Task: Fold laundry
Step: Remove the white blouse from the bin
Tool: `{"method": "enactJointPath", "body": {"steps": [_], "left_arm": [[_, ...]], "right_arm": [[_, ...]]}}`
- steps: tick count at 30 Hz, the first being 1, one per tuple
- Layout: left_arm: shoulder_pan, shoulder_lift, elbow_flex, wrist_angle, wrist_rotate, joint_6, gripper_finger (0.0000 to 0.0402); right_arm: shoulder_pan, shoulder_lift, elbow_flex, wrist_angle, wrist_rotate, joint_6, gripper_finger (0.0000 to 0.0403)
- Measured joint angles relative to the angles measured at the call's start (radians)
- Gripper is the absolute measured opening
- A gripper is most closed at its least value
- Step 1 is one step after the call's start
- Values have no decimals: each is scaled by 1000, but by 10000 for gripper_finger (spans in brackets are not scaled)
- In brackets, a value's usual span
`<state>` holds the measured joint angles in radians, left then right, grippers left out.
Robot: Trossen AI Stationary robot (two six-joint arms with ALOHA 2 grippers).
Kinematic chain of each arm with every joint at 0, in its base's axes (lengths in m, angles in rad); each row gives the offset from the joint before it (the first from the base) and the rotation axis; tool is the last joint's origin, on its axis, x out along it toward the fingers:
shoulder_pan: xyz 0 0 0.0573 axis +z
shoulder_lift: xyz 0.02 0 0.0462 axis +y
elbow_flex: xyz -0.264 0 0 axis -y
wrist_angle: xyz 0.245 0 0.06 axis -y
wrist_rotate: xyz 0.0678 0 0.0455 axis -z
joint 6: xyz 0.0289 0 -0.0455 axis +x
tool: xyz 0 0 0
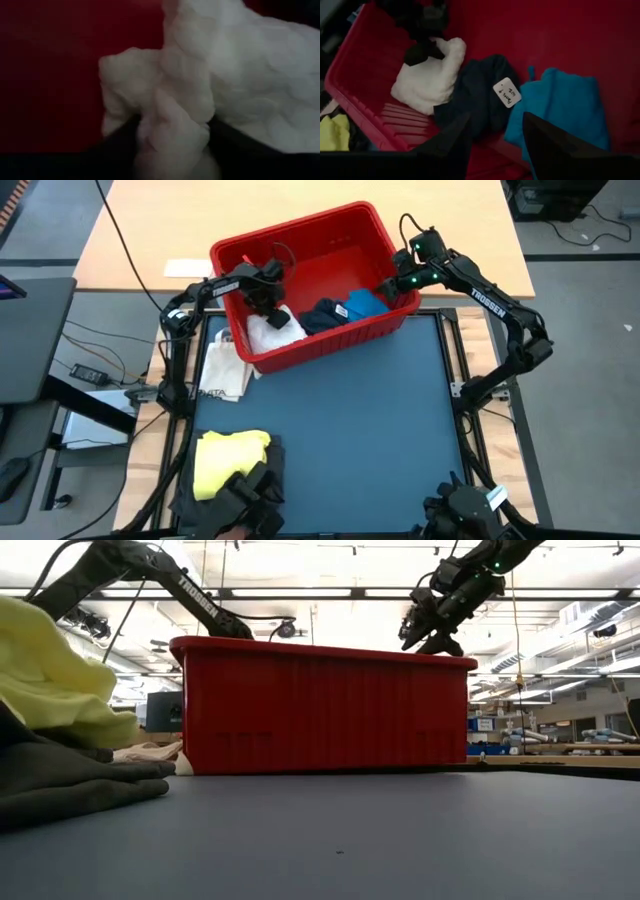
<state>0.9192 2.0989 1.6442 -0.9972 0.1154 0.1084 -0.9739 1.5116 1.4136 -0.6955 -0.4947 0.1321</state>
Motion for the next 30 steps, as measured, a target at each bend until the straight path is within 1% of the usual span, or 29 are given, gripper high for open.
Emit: {"method": "enactJointPath", "body": {"steps": [3,4,7,11,14,17,20,21,26,28,30], "left_arm": [[5,-8,16,-1,3,8,60],[9,-10,30,-6,7,7,37],[19,-25,117,-10,-13,4,33],[21,-107,310,-12,-19,16,35],[1,-166,463,-7,-6,18,35],[-35,-226,607,-4,10,18,35],[-80,-281,707,-2,26,2,42],[-98,-301,715,2,38,0,46],[-226,-398,656,13,132,-4,59],[-292,-415,628,2,144,-21,59],[-369,-420,590,2,145,-58,57]], "right_arm": [[-1,0,0,1,3,9,181],[-1,0,0,5,3,23,181],[3,0,0,10,2,77,180],[27,-6,0,9,0,129,180],[64,-23,0,12,8,160,180],[110,-47,0,13,74,202,180],[167,-85,0,12,174,240,180],[187,-100,0,11,205,251,180],[275,-175,0,-23,340,282,180],[296,-208,0,-46,384,296,180],[309,-240,0,-70,407,313,180]]}}
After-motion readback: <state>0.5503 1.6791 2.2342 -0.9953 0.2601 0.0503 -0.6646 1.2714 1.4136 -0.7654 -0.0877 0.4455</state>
